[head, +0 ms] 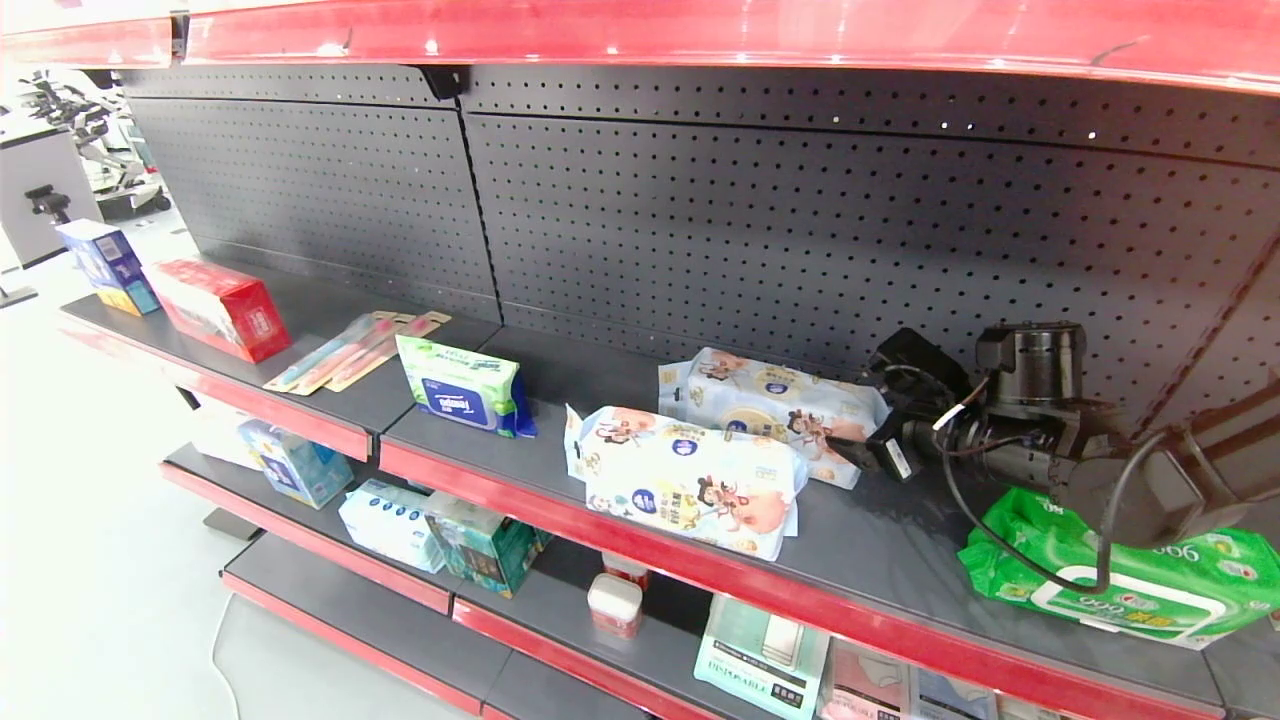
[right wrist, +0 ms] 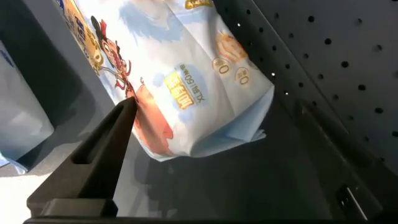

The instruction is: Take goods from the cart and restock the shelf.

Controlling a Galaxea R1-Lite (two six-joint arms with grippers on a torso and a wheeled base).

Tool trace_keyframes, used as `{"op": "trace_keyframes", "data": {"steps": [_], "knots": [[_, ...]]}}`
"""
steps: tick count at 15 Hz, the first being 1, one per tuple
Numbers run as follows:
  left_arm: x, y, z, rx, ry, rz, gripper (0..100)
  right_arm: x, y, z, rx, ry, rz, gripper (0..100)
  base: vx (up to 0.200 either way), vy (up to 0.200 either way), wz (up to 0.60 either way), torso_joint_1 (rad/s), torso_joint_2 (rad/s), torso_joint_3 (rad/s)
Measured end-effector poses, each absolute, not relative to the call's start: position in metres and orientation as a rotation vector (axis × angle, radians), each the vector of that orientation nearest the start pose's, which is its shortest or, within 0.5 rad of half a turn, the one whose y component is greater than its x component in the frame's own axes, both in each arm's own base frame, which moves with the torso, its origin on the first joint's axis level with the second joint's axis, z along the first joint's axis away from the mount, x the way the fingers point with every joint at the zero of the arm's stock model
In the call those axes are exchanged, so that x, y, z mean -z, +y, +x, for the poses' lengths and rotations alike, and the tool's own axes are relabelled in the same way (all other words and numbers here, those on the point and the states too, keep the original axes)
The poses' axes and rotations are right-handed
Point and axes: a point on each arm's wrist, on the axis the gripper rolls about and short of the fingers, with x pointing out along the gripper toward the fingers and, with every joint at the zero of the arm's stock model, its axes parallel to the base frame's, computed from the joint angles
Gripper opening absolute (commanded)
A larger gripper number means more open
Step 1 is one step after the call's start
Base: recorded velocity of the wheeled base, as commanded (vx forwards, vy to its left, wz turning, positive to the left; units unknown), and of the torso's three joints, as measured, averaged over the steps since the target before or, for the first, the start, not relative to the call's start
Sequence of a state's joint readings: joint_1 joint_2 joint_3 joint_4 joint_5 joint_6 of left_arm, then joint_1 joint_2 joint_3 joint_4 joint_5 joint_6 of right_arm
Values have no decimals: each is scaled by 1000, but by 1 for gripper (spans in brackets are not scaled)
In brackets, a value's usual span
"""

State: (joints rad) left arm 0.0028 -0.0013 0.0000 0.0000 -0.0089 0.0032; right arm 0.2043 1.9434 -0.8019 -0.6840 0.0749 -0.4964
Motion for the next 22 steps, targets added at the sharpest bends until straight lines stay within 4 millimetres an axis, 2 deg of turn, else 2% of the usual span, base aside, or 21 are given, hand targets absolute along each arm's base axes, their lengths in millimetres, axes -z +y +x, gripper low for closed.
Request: {"op": "trace_keyframes", "data": {"steps": [5,11,22], "knots": [[-75,0,-23,6,-1,3,100,-107,54,321,-346,424,-488,100,0,0,0,0,0,0],[-75,0,-23,7,-1,3,100,-116,47,316,-310,420,-438,100,0,0,0,0,0,0],[-75,0,-23,7,-1,3,100,-126,19,313,-238,441,-412,100,0,0,0,0,0,0]]}}
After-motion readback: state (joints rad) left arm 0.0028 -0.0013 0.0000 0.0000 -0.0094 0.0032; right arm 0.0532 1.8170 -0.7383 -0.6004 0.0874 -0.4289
